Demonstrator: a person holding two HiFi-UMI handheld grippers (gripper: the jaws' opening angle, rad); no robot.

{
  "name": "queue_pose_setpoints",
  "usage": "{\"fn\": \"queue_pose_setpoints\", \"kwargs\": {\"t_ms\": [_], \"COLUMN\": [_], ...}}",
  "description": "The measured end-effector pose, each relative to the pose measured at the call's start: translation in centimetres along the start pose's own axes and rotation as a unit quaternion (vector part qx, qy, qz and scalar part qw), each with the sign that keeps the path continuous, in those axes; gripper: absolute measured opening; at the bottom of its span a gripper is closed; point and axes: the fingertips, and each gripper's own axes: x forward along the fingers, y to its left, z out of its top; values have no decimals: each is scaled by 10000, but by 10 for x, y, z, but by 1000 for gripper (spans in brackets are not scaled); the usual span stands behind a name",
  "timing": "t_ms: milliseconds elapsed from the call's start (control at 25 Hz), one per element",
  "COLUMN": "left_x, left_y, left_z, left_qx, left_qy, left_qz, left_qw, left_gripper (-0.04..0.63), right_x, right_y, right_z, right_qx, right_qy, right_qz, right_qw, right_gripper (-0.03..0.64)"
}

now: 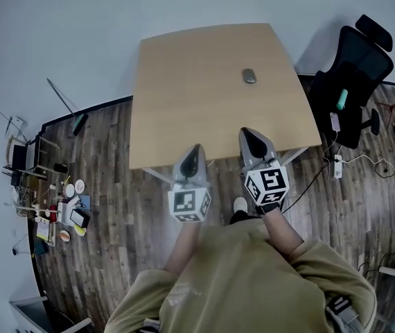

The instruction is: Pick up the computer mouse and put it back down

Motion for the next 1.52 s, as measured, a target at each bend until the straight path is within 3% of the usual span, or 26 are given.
{"fn": "queue_pose_setpoints", "kwargs": {"t_ms": [400,640,880,1200,1360,1520], "left_x": [134,179,245,334,368,394], "left_y": [-14,7,34,71,83,94], "left_z": [-11,-27,-44,-58,-77,-96], "left_qx": [109,71,54,-77,-199,-307], "left_qy": [184,406,497,720,922,1118], "left_qz": [90,101,-142,-464,-590,-694], "left_qw": [9997,9991,9986,9963,9938,9908], "left_gripper": [2,2,2,2,2,2], "right_x": [68,107,164,246,281,306], "right_y": [-118,-140,-172,-227,-256,-283], "right_z": [-15,-41,-58,-84,-116,-147], "right_qx": [195,343,280,242,186,237], "right_qy": [178,465,622,1247,1838,2232], "right_qz": [-78,-60,-241,-514,-641,-862], "right_qw": [9996,9983,9974,9906,9807,9707], "right_gripper": [5,5,5,12,73,85]}}
